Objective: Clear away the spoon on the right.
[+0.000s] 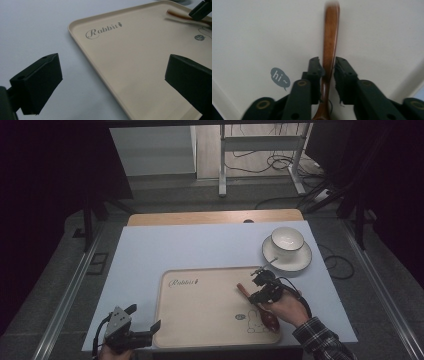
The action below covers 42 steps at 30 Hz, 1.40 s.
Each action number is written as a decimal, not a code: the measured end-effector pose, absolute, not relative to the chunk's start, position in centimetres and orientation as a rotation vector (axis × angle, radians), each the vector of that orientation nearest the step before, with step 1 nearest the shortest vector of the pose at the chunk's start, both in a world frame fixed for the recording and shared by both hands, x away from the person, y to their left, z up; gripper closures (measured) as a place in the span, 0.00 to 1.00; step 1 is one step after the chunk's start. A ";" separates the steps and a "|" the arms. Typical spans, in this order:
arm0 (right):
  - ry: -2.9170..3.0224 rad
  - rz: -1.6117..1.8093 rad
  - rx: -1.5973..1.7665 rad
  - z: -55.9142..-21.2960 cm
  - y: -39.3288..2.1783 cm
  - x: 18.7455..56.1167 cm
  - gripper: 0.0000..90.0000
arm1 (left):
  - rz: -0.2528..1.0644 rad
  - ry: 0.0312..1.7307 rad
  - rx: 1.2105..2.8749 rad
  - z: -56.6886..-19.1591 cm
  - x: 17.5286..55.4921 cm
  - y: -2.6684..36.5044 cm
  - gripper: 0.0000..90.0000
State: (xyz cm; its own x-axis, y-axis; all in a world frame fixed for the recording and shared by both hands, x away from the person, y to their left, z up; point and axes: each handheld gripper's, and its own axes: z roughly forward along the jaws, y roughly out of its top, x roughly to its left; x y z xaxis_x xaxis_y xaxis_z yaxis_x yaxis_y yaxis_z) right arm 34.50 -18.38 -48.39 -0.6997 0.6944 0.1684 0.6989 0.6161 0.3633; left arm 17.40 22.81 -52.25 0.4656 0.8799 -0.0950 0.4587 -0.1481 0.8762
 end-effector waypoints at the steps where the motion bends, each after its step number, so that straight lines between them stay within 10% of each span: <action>1: -2.826 -0.650 -1.197 -48.0 -18.5 34.4 0.74 | 0.564 1.141 1.778 -52.3 17.4 22.8 0.01; 17: -2.901 -0.882 -1.113 -47.3 -17.7 32.4 0.46 | 0.567 1.137 1.784 -52.2 17.4 22.7 0.01; 33: -3.022 -1.014 -0.963 -49.1 -17.9 30.7 0.96 | 0.561 1.139 1.778 -52.3 17.4 22.8 0.01; 42: -3.043 -0.943 -0.982 -50.3 -17.9 30.9 1.00 | 0.553 1.142 1.772 -52.3 17.4 22.9 0.01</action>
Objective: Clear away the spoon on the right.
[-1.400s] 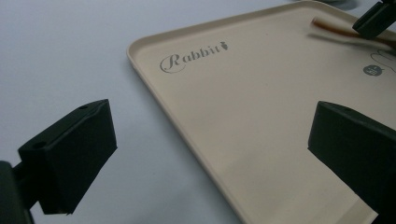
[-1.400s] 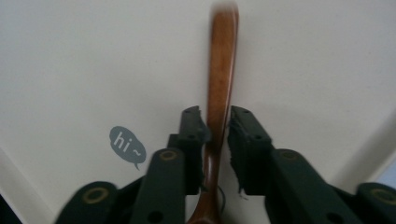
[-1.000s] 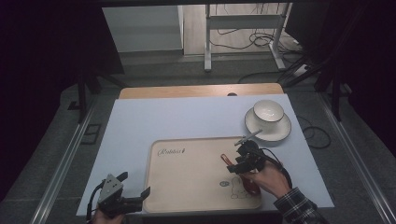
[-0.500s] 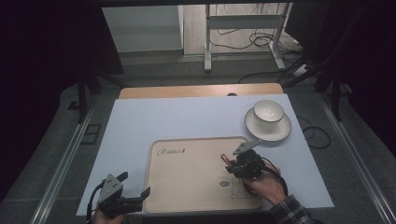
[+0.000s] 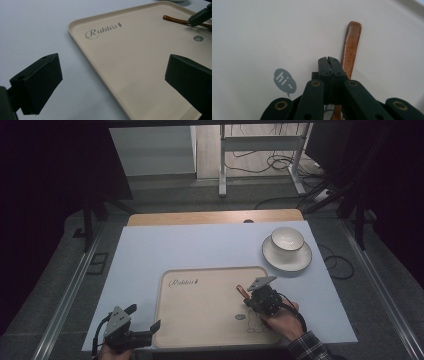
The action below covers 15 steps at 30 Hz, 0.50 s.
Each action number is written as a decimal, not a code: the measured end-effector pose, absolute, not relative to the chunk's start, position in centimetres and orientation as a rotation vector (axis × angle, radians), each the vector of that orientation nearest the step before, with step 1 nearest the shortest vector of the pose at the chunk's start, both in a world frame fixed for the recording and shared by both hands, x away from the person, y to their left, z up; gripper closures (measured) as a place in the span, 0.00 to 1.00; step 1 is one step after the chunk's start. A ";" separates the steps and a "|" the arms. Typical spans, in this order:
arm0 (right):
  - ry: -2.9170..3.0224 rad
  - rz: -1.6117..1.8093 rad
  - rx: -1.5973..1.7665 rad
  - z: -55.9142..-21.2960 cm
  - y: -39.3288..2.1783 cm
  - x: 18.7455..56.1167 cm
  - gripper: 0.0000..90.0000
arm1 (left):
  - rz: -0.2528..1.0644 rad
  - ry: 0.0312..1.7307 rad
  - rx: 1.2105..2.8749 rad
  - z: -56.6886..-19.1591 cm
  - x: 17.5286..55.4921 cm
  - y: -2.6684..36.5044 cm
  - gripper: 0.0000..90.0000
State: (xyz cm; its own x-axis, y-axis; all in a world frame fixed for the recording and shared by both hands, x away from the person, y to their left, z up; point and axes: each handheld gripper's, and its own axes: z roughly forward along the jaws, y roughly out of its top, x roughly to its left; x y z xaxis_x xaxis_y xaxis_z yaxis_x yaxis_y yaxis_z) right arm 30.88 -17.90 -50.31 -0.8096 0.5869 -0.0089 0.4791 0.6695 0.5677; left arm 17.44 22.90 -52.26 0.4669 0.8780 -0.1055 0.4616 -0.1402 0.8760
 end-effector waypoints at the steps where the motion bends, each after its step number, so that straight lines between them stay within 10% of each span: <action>1: 2.691 0.829 0.870 -50.4 -18.0 30.9 1.00 | 0.553 1.142 1.773 -52.3 17.4 22.9 0.01; 15: 2.655 0.823 0.946 -50.8 -19.4 32.0 1.00 | 0.552 1.141 1.773 -52.3 17.5 22.9 0.01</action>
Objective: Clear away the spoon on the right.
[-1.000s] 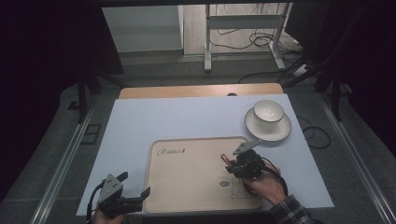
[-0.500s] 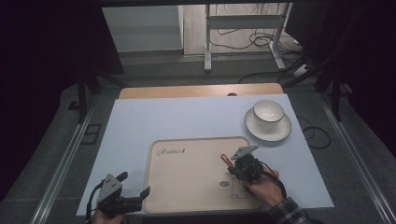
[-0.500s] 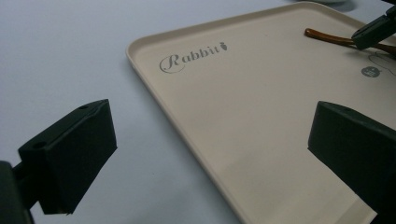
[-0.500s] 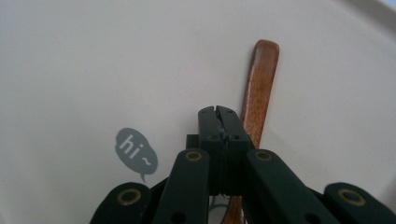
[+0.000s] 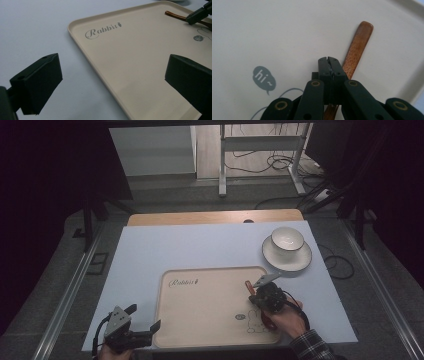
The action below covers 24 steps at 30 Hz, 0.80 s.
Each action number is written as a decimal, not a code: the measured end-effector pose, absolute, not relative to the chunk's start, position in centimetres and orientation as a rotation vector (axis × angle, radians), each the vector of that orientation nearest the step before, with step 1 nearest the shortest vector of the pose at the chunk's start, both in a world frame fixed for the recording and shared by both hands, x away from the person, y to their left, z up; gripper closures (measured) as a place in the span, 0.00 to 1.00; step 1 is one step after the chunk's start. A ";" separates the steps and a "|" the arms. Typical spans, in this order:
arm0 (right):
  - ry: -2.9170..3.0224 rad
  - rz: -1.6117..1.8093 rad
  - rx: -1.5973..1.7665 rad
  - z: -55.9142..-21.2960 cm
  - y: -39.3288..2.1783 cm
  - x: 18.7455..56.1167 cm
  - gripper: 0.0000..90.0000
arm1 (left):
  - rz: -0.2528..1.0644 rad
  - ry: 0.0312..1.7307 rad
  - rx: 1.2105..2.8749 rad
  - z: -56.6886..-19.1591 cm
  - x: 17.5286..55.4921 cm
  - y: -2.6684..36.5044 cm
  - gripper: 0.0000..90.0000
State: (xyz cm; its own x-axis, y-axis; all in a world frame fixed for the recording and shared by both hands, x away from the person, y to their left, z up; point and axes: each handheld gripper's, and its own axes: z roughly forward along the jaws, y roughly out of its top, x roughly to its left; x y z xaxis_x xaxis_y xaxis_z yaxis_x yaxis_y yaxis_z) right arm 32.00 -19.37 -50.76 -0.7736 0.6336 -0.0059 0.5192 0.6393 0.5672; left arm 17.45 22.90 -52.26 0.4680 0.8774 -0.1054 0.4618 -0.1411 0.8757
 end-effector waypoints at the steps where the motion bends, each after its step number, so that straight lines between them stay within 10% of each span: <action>1: 2.652 0.824 0.952 -50.8 -19.5 32.1 1.00 | 0.552 1.141 1.773 -52.3 17.5 22.9 0.01; 24: 2.601 0.852 1.033 -50.7 -21.4 33.1 0.99 | 0.555 1.140 1.780 -52.3 17.5 22.8 0.01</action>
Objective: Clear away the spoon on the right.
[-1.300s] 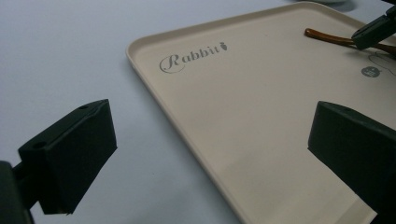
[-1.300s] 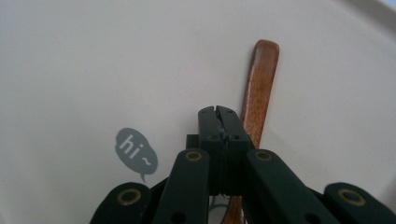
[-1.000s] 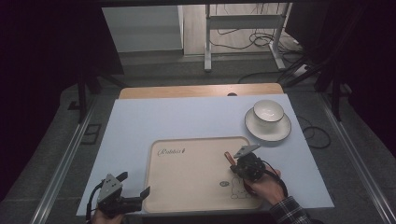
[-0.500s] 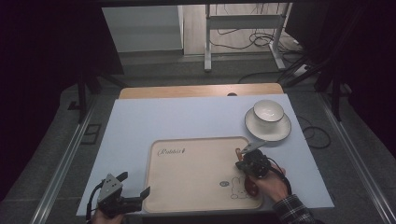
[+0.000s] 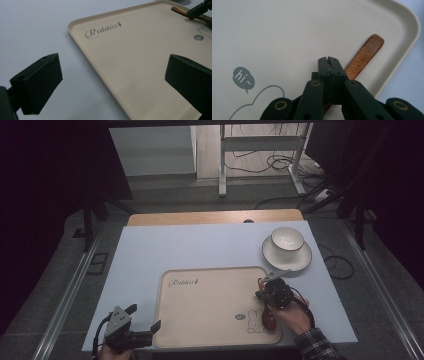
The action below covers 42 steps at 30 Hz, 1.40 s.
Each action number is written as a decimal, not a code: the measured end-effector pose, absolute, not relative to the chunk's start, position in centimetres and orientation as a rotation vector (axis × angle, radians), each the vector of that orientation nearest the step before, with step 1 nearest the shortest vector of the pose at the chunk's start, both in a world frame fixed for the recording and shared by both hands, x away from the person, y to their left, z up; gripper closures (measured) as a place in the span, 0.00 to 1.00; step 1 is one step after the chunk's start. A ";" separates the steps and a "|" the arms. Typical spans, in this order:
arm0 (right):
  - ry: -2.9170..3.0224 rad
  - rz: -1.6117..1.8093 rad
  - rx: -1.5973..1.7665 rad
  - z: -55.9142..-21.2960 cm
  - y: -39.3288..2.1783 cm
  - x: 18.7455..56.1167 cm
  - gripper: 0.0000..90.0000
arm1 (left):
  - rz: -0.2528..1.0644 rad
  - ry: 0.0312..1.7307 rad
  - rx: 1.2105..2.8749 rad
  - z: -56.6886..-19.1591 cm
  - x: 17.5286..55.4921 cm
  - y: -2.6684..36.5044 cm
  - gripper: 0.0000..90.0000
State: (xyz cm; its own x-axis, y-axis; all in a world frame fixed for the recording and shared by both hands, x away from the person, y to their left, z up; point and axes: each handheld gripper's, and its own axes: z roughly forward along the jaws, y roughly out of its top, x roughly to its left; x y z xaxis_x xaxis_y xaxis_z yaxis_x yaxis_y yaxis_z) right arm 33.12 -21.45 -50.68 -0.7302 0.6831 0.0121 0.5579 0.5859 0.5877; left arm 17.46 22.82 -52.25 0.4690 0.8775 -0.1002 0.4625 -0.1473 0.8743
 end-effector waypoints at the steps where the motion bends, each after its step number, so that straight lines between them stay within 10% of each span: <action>1: 2.599 0.853 1.032 -50.7 -21.5 33.1 0.99 | 0.555 1.141 1.781 -52.2 17.5 22.8 0.01; 42: 2.513 0.975 1.000 -48.4 -22.7 31.1 0.70 | 0.556 1.140 1.780 -52.2 17.5 22.8 0.01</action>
